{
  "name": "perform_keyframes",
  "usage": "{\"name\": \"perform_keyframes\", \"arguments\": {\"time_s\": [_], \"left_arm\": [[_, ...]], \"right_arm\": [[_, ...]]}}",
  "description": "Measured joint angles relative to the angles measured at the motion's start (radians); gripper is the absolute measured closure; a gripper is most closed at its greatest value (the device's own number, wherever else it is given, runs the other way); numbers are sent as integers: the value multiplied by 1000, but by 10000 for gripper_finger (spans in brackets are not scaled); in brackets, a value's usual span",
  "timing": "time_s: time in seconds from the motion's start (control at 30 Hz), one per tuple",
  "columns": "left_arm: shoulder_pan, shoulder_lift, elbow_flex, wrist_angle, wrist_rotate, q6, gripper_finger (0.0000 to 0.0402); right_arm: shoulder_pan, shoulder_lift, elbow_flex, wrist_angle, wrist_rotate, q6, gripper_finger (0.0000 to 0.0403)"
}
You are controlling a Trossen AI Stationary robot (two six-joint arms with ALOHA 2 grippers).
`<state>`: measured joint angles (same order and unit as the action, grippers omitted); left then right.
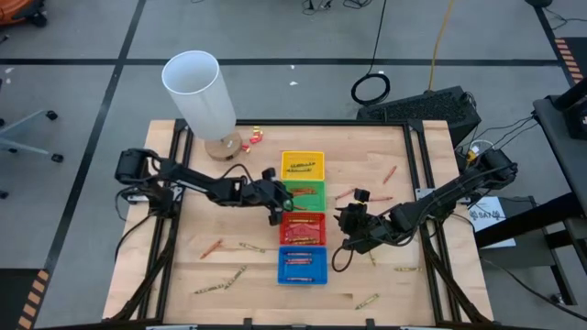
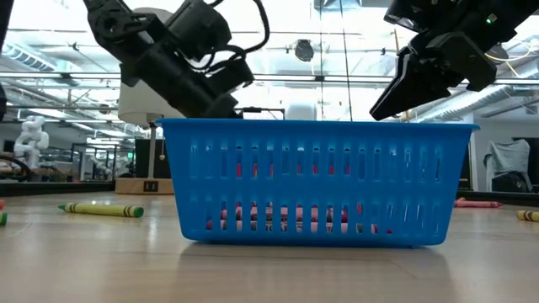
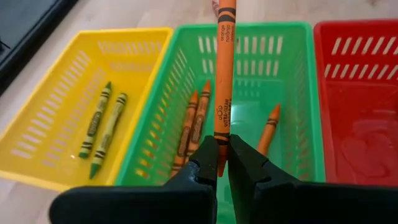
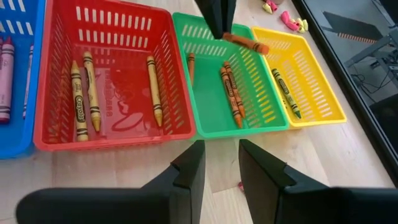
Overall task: Sort crayons
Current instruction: Put the orange crayon into the green bin, then put the red crayon into the blue bin
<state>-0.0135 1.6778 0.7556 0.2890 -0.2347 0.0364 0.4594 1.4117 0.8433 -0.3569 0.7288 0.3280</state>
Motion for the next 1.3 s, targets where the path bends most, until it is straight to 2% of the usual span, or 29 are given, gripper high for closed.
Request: {"name": "perform_keyframes", "arguments": {"time_s": [0.17, 0.27, 0.53, 0.67, 0.8, 1.0, 1.13, 1.3], "left_arm": [[0, 22, 8, 2, 11, -1, 386], [2, 23, 8, 0, 11, -1, 371], [2, 23, 9, 33, -18, -4, 256], [-24, -17, 23, -11, -9, -54, 221], [-89, -119, 44, -147, -8, -82, 216], [-210, -291, 19, -180, -9, -2, 215], [-259, -360, -10, -204, -32, -4, 215], [-301, -382, -71, -204, -102, -59, 215]], "right_arm": [[0, 0, 0, 0, 0, 0, 321], [0, 0, 0, 0, 0, 0, 321], [0, 0, 0, -20, 0, 4, 321], [-6, 0, 0, -103, 0, 68, 320], [-21, 0, 0, -248, -1, 191, 316], [-21, 0, 0, -309, -64, 246, 312], [-28, -1, 0, -335, -158, 232, 312], [-86, -1, 0, -497, -330, 237, 312]]}}
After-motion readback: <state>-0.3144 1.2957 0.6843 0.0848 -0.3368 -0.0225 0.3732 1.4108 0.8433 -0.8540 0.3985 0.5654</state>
